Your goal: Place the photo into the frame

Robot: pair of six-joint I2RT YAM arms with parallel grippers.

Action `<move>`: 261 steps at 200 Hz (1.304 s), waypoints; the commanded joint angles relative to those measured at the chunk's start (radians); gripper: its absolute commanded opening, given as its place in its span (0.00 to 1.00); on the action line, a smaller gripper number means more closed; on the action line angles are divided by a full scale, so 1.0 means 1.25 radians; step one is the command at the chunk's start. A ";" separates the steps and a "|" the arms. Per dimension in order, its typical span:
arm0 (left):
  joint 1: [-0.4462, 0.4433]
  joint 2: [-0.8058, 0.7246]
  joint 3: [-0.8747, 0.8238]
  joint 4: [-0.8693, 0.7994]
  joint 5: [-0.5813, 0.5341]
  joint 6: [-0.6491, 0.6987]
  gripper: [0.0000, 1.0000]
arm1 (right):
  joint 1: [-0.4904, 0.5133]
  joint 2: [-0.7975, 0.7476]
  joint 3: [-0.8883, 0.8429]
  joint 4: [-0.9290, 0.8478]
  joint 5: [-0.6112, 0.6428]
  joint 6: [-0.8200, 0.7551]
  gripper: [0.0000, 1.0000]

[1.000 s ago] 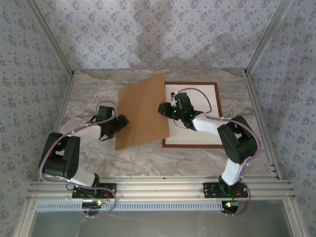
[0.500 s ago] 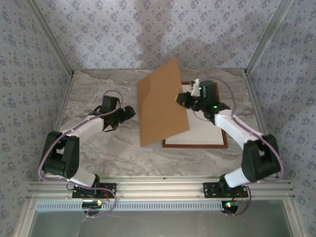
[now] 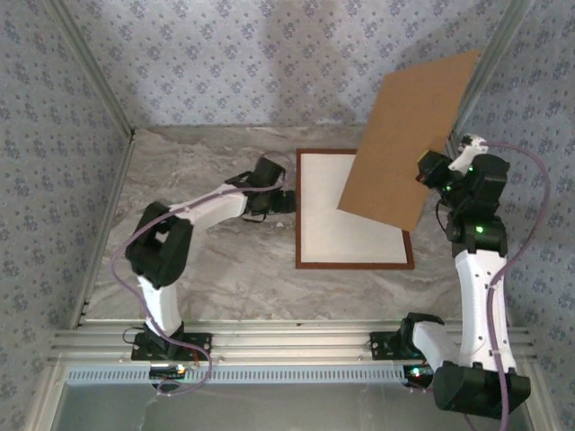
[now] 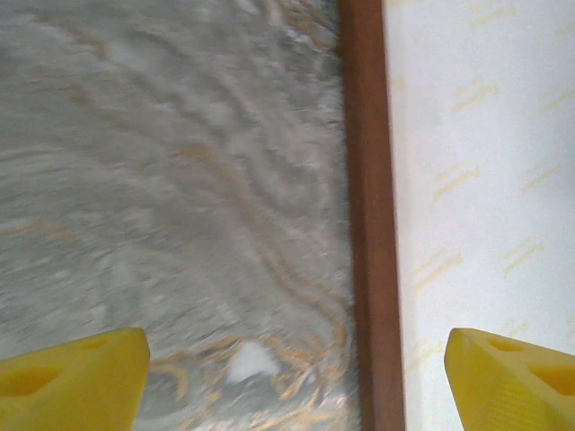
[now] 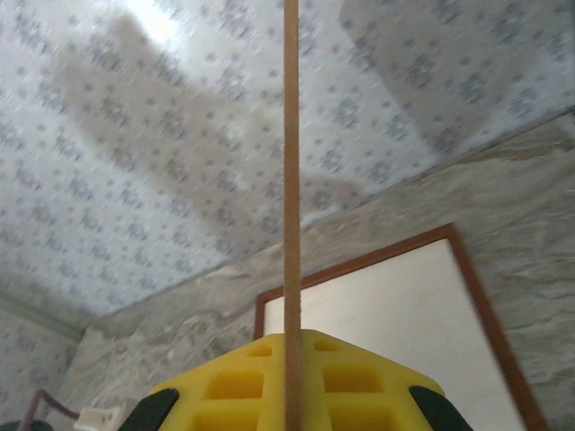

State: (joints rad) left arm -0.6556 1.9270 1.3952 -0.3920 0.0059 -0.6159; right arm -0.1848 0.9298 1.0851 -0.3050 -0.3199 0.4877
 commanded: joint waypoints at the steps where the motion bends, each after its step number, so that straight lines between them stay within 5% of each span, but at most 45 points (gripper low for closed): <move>1: -0.029 0.066 0.086 -0.084 -0.018 0.022 0.84 | -0.043 -0.030 0.012 0.032 -0.024 -0.006 0.00; 82: -0.051 0.176 0.168 -0.111 -0.017 0.012 0.67 | -0.076 -0.032 -0.032 0.074 -0.073 0.017 0.00; 134: -0.050 0.169 0.146 -0.107 -0.035 0.014 0.47 | -0.075 -0.031 -0.032 0.084 -0.068 0.021 0.00; 209: 0.014 0.044 -0.037 -0.049 -0.071 -0.017 0.29 | -0.075 0.019 -0.051 0.134 -0.150 0.082 0.00; 261: 0.082 -0.081 -0.188 -0.022 -0.097 -0.031 0.27 | -0.048 0.069 -0.086 0.210 -0.199 0.148 0.00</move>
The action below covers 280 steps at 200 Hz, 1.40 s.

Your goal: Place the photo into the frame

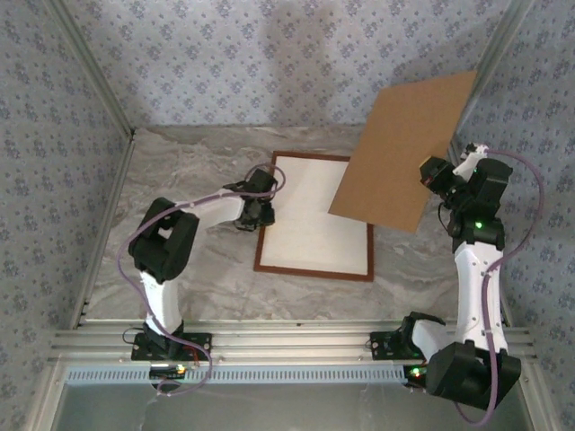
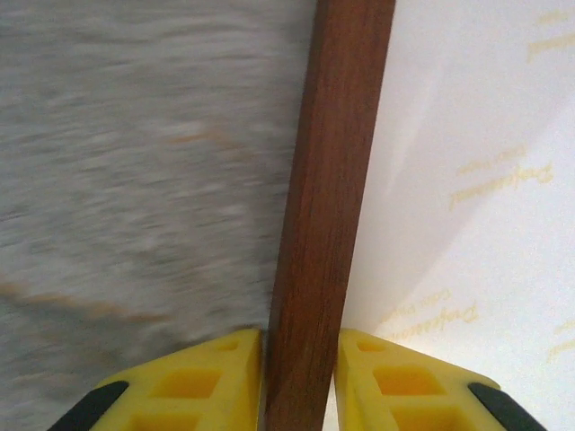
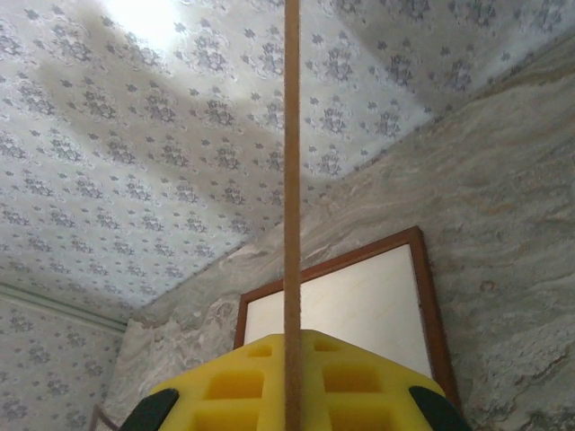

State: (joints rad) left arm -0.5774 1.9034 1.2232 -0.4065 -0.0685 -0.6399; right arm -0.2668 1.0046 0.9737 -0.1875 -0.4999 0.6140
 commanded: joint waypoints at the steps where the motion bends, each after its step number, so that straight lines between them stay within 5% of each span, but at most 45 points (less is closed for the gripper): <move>1: 0.020 -0.065 -0.052 -0.009 -0.037 -0.013 0.27 | 0.019 0.010 0.003 0.117 -0.055 0.047 0.00; 34: 0.044 -0.117 -0.098 0.000 -0.022 -0.028 0.30 | 0.068 0.050 -0.016 0.158 -0.073 0.085 0.00; 84: 0.123 -0.204 -0.135 0.033 0.032 -0.044 0.51 | 0.169 0.093 -0.088 0.263 -0.060 0.179 0.00; 159: 0.287 -0.296 -0.270 0.182 0.199 -0.089 0.98 | 0.353 0.225 -0.222 0.546 -0.029 0.335 0.00; 208: 0.293 -0.302 -0.355 0.308 0.292 -0.132 0.99 | 0.407 0.305 -0.295 0.718 -0.001 0.416 0.00; 280: 0.280 -0.275 -0.408 0.400 0.369 -0.171 0.99 | 0.420 0.347 -0.336 0.789 -0.013 0.412 0.00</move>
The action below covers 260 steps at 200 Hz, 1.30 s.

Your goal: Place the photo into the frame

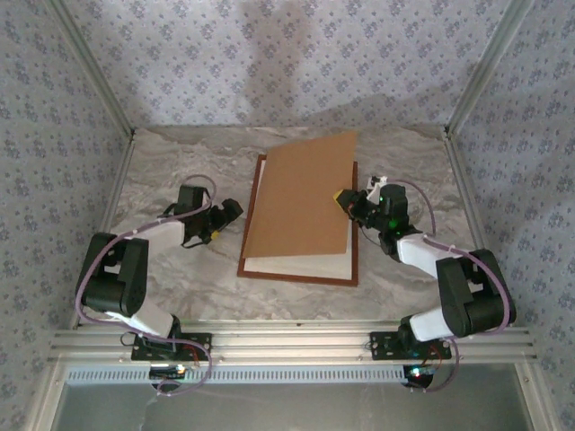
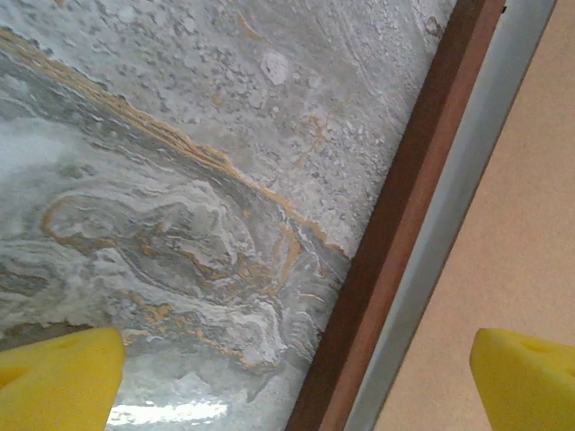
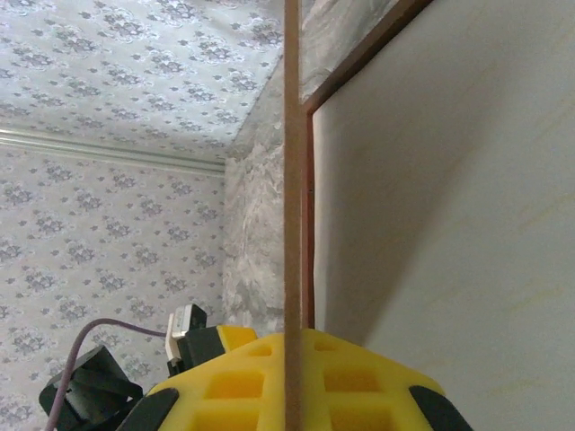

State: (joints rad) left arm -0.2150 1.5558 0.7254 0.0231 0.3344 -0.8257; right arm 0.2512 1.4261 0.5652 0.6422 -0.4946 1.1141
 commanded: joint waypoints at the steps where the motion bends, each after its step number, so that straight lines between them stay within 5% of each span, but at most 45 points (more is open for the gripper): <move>1: -0.011 0.003 -0.010 0.056 0.047 -0.023 0.99 | 0.005 0.011 -0.010 0.127 -0.018 0.013 0.00; 260: -0.088 0.064 0.026 0.061 0.049 -0.038 0.98 | -0.055 0.090 -0.086 0.186 -0.149 0.018 0.00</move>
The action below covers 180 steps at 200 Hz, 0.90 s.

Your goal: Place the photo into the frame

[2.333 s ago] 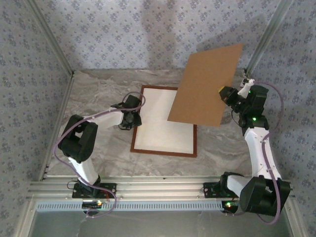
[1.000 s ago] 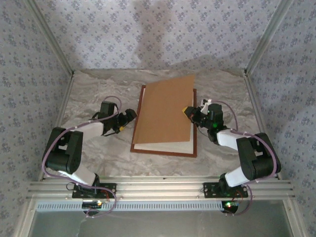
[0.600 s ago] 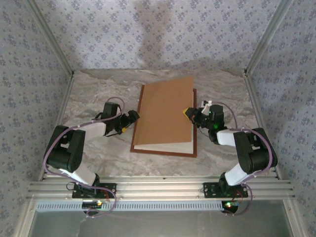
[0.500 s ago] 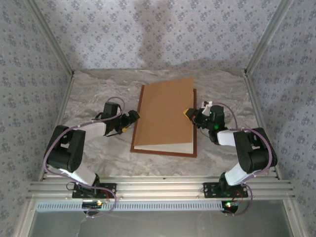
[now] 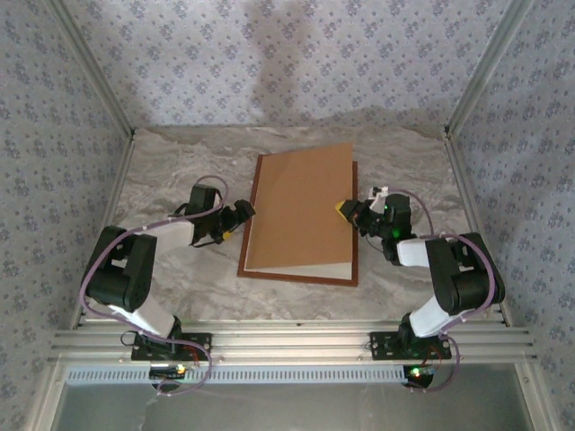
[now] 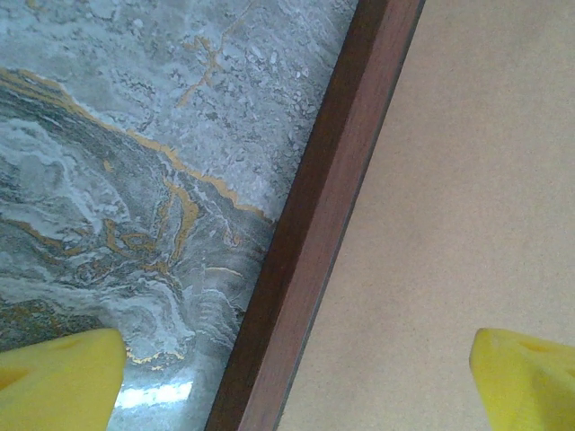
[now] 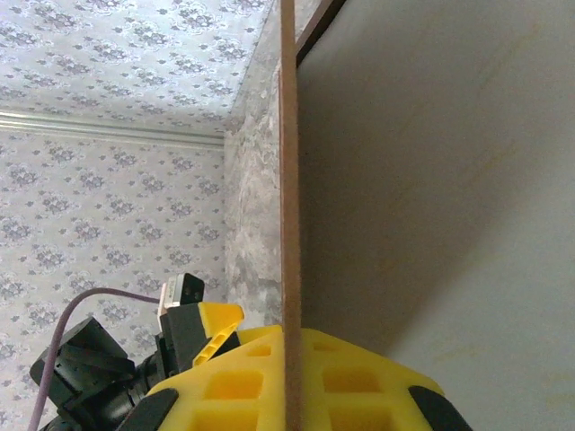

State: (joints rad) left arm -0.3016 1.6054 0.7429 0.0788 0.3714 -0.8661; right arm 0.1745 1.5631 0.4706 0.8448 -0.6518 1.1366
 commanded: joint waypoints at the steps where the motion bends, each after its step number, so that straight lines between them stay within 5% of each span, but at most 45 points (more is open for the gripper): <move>1: -0.019 0.024 0.012 0.017 0.019 -0.005 0.98 | 0.006 -0.020 -0.011 0.024 -0.023 0.000 0.00; 180: -0.046 0.029 -0.015 0.030 0.027 -0.027 0.98 | 0.036 0.048 -0.007 0.042 0.026 -0.049 0.00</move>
State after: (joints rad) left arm -0.3183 1.6066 0.7437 0.0792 0.3473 -0.8700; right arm 0.1993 1.5871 0.4500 0.8730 -0.6285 1.1141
